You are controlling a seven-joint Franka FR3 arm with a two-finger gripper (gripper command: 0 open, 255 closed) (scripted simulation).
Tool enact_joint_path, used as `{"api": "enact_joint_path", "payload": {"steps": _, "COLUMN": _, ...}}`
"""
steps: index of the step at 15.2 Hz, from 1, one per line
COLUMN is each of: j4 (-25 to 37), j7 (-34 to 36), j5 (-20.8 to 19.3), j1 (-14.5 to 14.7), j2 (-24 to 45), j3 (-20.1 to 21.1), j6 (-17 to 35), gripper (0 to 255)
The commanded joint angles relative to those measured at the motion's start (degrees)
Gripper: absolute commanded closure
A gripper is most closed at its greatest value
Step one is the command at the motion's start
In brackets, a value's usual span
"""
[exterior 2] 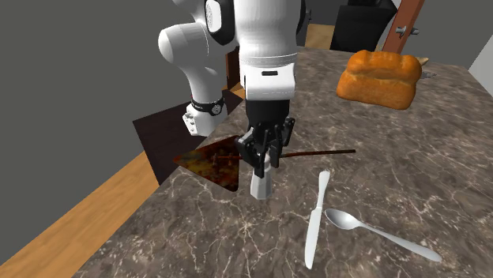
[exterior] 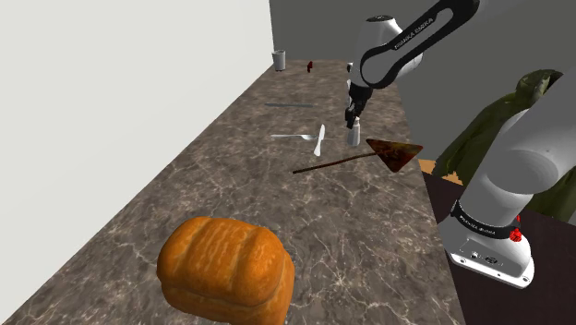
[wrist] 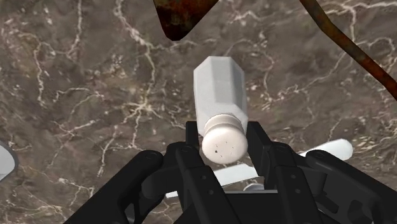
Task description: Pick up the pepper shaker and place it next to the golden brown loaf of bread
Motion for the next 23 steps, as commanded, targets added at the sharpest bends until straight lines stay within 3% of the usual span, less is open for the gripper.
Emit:
{"api": "enact_joint_path", "payload": {"steps": 1, "j4": 0.0, "j7": 0.0, "j5": 0.0, "j1": 0.0, "j2": 0.0, "j3": 0.0, "j6": 0.0, "gripper": 255}}
{"api": "enact_joint_path", "payload": {"steps": 23, "j4": 9.7, "j7": -0.5, "j5": 0.6, "j1": 0.2, "j2": -8.6, "j3": 1.0, "j6": -18.3, "gripper": 255}}
